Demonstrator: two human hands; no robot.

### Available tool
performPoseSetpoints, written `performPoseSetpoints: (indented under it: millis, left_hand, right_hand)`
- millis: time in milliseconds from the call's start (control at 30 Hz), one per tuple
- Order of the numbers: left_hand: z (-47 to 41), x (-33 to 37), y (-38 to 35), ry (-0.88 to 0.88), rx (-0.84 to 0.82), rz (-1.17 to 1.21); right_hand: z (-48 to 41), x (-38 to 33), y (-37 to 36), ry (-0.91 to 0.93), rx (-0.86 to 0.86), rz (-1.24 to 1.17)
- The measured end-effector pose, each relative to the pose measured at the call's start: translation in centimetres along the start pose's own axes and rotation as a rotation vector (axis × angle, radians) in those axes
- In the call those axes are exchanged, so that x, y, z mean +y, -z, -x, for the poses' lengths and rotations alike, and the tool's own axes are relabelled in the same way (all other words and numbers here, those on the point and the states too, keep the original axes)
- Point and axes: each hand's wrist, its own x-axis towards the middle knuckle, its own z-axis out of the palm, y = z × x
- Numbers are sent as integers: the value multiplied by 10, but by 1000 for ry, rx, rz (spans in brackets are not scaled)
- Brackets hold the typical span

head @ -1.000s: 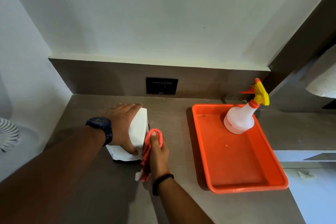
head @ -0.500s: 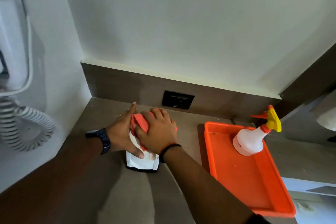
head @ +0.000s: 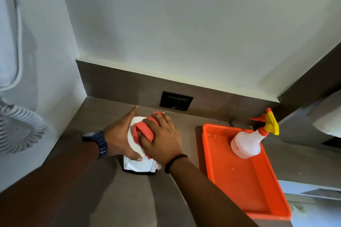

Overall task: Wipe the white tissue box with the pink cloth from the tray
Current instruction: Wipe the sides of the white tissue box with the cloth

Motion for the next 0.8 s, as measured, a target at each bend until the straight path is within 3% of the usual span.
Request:
performPoseSetpoints:
  millis: [133,400,633,800]
  left_hand:
    - [1,0,-4,17,37,14]
    - [3,3,-7,23,43,27]
    - [2,7,-10,87,76,-20]
    - [5,4,-9,108,78,-29]
  right_hand:
    - [-20,-9,0,-121,-35,-48]
    - [10,9,5,128,-96,12]
    - [-18,4,2,-165,-42,-86]
    - [-7,-16,-5,-42,-4,-51]
